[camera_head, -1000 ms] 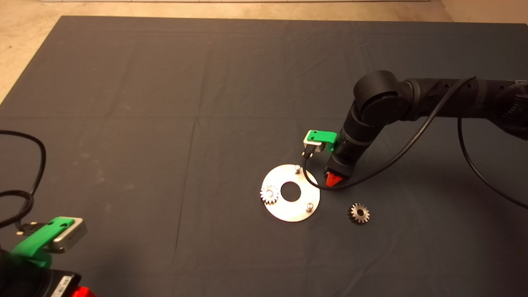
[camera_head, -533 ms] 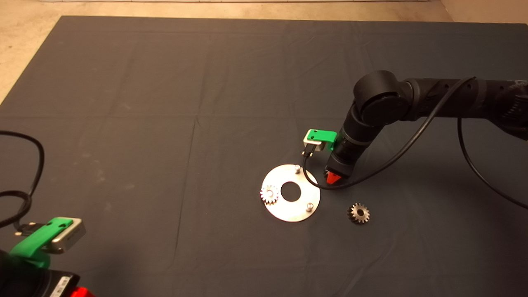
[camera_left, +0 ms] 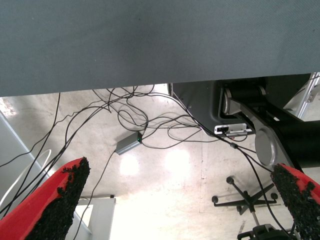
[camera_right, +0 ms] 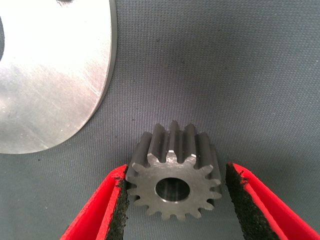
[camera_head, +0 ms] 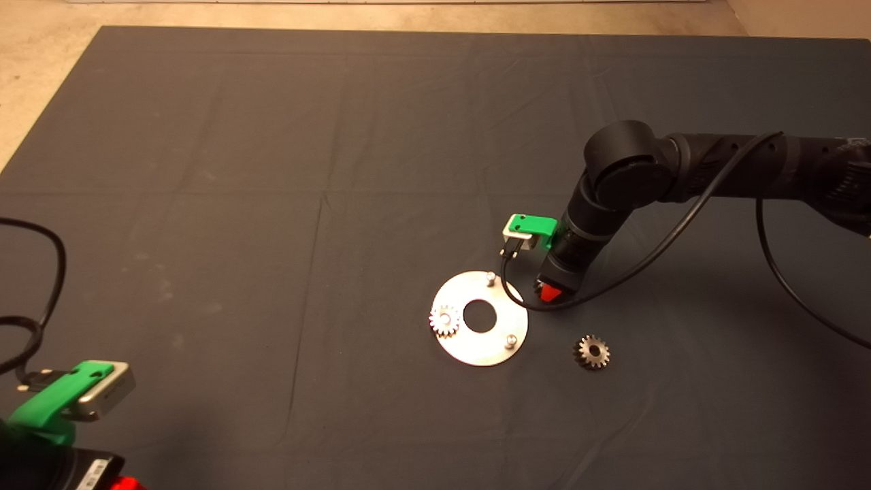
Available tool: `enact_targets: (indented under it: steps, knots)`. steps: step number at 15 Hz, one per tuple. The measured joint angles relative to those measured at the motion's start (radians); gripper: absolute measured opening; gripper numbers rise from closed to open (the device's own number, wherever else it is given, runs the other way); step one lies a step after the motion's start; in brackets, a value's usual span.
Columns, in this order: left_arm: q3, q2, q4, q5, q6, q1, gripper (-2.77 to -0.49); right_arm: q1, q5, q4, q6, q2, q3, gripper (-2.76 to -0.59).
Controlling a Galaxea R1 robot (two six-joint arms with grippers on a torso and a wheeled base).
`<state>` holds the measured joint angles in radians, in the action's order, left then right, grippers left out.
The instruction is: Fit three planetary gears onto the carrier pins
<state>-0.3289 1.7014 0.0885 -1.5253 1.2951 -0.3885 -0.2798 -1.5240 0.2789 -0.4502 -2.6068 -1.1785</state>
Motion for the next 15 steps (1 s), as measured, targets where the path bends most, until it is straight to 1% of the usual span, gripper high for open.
enact_targets:
  steps: [2,5,12,14,15]
  knots:
    - [0.0,-0.001,0.0,0.0,-0.002,0.0,-0.64,0.0,0.0,0.003,0.0,0.0,-0.001,-2.11]
    - [0.0,-0.001,0.0,0.0,-0.003,0.0,-0.64,0.0,-0.001,0.007,0.0,0.001,-0.001,-2.17]
    - [0.0,-0.001,0.0,0.0,-0.007,0.0,-0.64,0.0,0.0,0.01,-0.003,0.002,0.001,-2.23]
    - [0.0,-0.001,0.0,0.0,-0.007,0.0,-0.64,-0.003,-0.003,0.021,-0.008,0.002,0.019,-2.23]
    - [0.0,-0.001,0.0,0.0,-0.007,0.0,-0.64,-0.01,-0.003,0.021,-0.013,0.001,0.032,-2.24]
